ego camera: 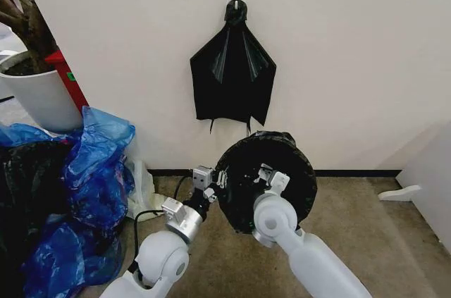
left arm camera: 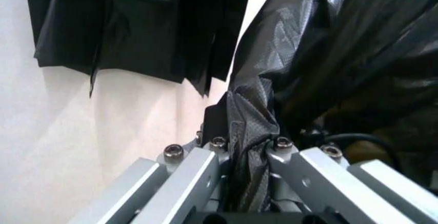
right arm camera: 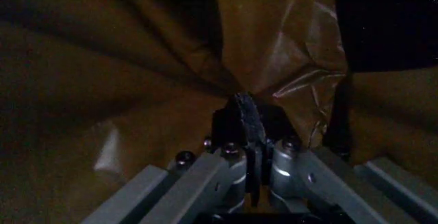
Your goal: Place the garbage bag over the trash bin.
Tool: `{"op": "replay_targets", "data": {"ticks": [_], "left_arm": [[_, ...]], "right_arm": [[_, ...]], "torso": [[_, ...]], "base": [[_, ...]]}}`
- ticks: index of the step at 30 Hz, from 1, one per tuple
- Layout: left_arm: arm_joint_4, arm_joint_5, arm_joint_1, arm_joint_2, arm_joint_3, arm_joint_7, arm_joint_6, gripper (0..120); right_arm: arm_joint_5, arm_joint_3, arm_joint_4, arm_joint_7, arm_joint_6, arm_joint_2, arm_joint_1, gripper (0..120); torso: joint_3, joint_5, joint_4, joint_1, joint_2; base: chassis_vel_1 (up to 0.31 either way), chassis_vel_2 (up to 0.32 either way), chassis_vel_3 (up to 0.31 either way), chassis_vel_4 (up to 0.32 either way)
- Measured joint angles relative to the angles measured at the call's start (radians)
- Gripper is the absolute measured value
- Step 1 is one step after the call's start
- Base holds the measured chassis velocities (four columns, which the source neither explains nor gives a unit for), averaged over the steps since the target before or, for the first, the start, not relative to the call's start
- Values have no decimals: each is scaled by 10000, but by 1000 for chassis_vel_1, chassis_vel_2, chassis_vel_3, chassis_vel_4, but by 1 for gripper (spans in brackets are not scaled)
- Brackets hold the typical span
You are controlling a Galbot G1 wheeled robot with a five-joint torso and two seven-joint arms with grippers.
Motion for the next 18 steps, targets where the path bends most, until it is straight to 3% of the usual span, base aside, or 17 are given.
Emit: {"op": "replay_targets", "data": {"ticks": [8,18], "left_arm": [[-58,-5,78,34,-150,22,7,1],[728,312,-69,-109,-167,-60,-101,1]], "right_arm": [[-4,-64,289,14,0,-68,-79,0],[98,-387,1063,76,-76,-202,-174,0]], "torso": [[0,0,0,0,0],[0,0,0,0,0]], "base": [[0,0,0,0],[0,0,0,0]]}}
